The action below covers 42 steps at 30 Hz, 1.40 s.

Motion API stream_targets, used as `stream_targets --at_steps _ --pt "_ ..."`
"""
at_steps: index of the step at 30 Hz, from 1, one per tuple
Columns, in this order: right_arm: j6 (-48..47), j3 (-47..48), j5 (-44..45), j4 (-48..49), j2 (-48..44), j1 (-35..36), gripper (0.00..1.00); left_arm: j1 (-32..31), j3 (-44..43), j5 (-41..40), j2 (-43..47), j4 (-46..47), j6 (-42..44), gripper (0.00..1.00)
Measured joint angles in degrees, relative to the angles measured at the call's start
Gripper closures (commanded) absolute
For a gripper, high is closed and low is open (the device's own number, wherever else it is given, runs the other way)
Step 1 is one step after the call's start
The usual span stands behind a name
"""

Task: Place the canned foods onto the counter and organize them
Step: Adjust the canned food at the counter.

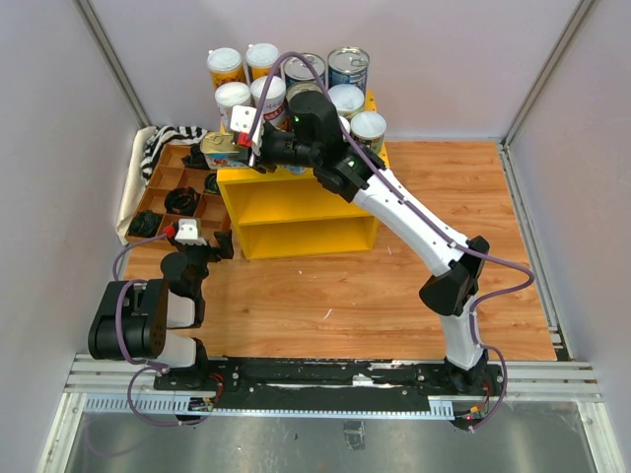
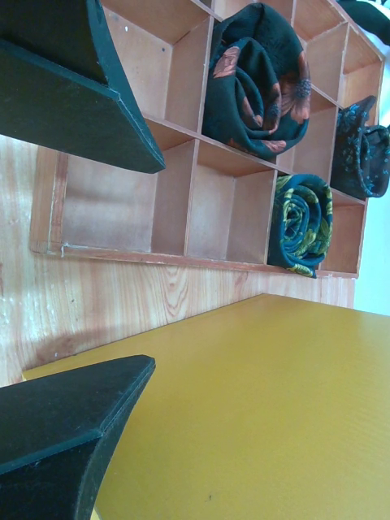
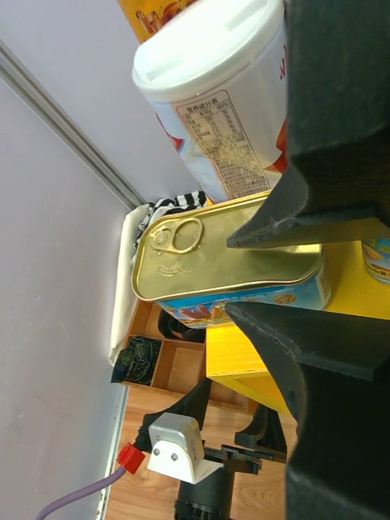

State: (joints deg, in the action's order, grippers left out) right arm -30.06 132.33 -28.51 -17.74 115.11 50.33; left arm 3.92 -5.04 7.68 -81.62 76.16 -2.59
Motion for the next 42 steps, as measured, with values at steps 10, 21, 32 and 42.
stream_targets --at_steps 10,21,32,42 --pt "-0.22 0.0 0.0 -0.57 0.42 -0.24 0.82 0.0 0.0 0.0 0.0 0.0 0.0 0.0" --pt "-1.68 -1.49 0.07 -0.22 -0.85 -0.26 0.98 0.0 0.0 0.0 0.0 0.0 0.0 0.0" --pt "-2.84 -5.22 0.61 -0.46 -3.91 -0.98 0.97 0.0 0.0 0.0 0.0 0.0 0.0 0.0" --pt "-3.23 -5.4 1.44 -0.7 -4.63 -1.36 0.68 0.0 0.0 0.0 0.0 0.0 0.0 0.0"
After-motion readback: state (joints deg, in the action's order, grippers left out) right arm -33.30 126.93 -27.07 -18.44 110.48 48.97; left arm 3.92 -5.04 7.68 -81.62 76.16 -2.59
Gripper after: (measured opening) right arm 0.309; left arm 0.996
